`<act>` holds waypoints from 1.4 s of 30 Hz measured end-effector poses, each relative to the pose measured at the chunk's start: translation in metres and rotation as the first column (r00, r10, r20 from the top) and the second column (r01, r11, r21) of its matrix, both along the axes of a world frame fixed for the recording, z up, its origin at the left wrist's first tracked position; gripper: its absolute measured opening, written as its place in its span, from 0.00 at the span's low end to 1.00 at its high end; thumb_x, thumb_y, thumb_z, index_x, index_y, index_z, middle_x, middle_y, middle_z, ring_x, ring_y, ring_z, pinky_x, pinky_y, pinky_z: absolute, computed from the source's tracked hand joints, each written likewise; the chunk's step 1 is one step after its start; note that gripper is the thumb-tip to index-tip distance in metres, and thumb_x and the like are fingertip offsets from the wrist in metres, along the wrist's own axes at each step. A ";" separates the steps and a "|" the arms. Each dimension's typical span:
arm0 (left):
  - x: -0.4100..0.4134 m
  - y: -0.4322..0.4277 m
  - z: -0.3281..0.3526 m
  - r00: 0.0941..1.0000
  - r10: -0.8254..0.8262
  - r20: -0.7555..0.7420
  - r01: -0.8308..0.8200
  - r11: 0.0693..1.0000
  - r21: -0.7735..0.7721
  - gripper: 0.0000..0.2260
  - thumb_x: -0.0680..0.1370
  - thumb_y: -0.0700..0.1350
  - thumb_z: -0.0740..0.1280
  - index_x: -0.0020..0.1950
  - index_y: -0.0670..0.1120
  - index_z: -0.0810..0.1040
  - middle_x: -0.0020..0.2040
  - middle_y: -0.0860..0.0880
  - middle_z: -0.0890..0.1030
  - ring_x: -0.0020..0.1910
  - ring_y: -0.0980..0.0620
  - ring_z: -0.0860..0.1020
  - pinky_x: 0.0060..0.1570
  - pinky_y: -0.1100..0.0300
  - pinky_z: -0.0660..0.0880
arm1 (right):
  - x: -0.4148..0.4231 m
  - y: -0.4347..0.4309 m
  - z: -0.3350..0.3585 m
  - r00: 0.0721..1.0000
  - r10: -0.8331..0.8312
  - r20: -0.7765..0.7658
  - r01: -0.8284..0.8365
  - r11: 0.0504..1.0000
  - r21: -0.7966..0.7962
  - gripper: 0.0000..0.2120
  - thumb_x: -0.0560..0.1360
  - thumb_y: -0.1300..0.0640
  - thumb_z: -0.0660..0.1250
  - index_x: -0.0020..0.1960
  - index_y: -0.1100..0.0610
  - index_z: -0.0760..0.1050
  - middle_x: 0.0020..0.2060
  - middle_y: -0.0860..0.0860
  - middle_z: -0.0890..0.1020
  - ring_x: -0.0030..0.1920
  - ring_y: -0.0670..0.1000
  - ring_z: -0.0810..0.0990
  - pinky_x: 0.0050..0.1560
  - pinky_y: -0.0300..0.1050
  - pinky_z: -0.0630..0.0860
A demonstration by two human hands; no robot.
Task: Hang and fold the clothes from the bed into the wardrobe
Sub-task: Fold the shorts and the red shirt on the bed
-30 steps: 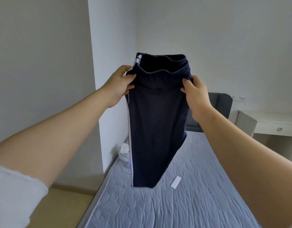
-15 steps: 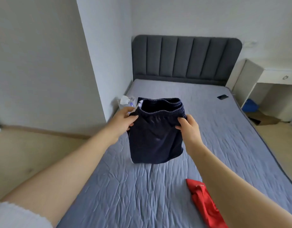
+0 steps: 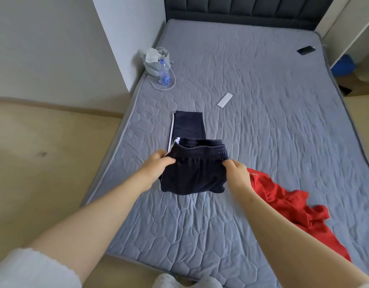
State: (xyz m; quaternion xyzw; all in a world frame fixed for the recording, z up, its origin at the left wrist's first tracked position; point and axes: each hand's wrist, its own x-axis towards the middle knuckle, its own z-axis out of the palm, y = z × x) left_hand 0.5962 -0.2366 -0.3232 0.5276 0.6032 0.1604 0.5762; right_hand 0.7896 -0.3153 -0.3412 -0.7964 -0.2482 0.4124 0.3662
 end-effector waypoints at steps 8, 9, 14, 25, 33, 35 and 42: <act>-0.014 -0.018 -0.019 1.000 -0.011 0.013 0.013 0.989 -0.145 0.05 0.77 0.46 0.65 0.50 0.46 0.75 0.45 0.51 0.81 0.43 0.54 0.79 0.40 0.62 0.72 | -0.007 -0.018 -0.033 0.997 0.038 -0.066 -0.044 0.994 -0.104 0.17 0.78 0.57 0.56 0.31 0.54 0.67 0.30 0.49 0.68 0.33 0.49 0.66 0.32 0.43 0.62; -0.016 -0.022 -0.023 0.999 -0.027 0.027 0.031 0.986 -0.165 0.03 0.78 0.46 0.64 0.49 0.49 0.75 0.45 0.52 0.80 0.43 0.56 0.79 0.39 0.63 0.72 | -0.008 -0.023 -0.036 0.997 0.051 -0.057 -0.058 0.992 -0.116 0.17 0.78 0.56 0.56 0.31 0.55 0.66 0.29 0.49 0.68 0.32 0.49 0.65 0.32 0.43 0.62; -0.028 -0.045 -0.047 0.998 -0.053 0.046 0.063 0.962 -0.266 0.05 0.80 0.45 0.60 0.53 0.47 0.73 0.51 0.49 0.79 0.48 0.54 0.78 0.45 0.65 0.72 | -0.011 -0.044 -0.051 0.979 0.203 0.012 -0.198 0.966 -0.165 0.15 0.80 0.55 0.55 0.37 0.59 0.69 0.32 0.49 0.72 0.37 0.51 0.69 0.38 0.45 0.63; -0.037 -0.023 -0.067 1.000 0.018 0.009 -0.015 0.958 -0.286 0.05 0.78 0.43 0.64 0.51 0.49 0.70 0.53 0.43 0.78 0.50 0.46 0.77 0.47 0.56 0.70 | -0.012 -0.022 -0.070 0.996 0.072 -0.052 -0.082 0.970 -0.230 0.12 0.74 0.62 0.56 0.32 0.56 0.61 0.29 0.50 0.64 0.31 0.50 0.60 0.30 0.43 0.57; 0.018 0.105 -0.089 0.991 0.134 0.020 -0.135 0.989 0.059 0.07 0.77 0.42 0.65 0.50 0.47 0.67 0.46 0.49 0.73 0.42 0.54 0.73 0.39 0.65 0.67 | 0.023 0.110 -0.073 0.970 0.113 0.215 -0.099 0.992 -0.074 0.13 0.75 0.59 0.54 0.33 0.55 0.65 0.29 0.49 0.69 0.38 0.55 0.69 0.41 0.45 0.65; 0.040 0.153 -0.093 0.978 0.192 0.087 -0.204 0.964 0.169 0.08 0.78 0.43 0.64 0.55 0.47 0.68 0.53 0.48 0.75 0.48 0.52 0.74 0.44 0.64 0.69 | 0.032 0.160 -0.074 0.991 -0.011 0.130 -0.002 0.995 0.102 0.11 0.77 0.59 0.54 0.42 0.55 0.74 0.35 0.47 0.73 0.42 0.52 0.72 0.44 0.43 0.67; 0.065 0.214 -0.156 0.996 0.007 -0.089 0.021 0.948 0.318 0.25 0.80 0.43 0.58 0.76 0.51 0.53 0.75 0.50 0.61 0.72 0.50 0.61 0.64 0.61 0.58 | 0.048 0.212 -0.139 0.998 0.044 -0.036 -0.032 0.957 0.288 0.25 0.81 0.58 0.52 0.76 0.45 0.51 0.75 0.42 0.56 0.74 0.45 0.56 0.73 0.46 0.54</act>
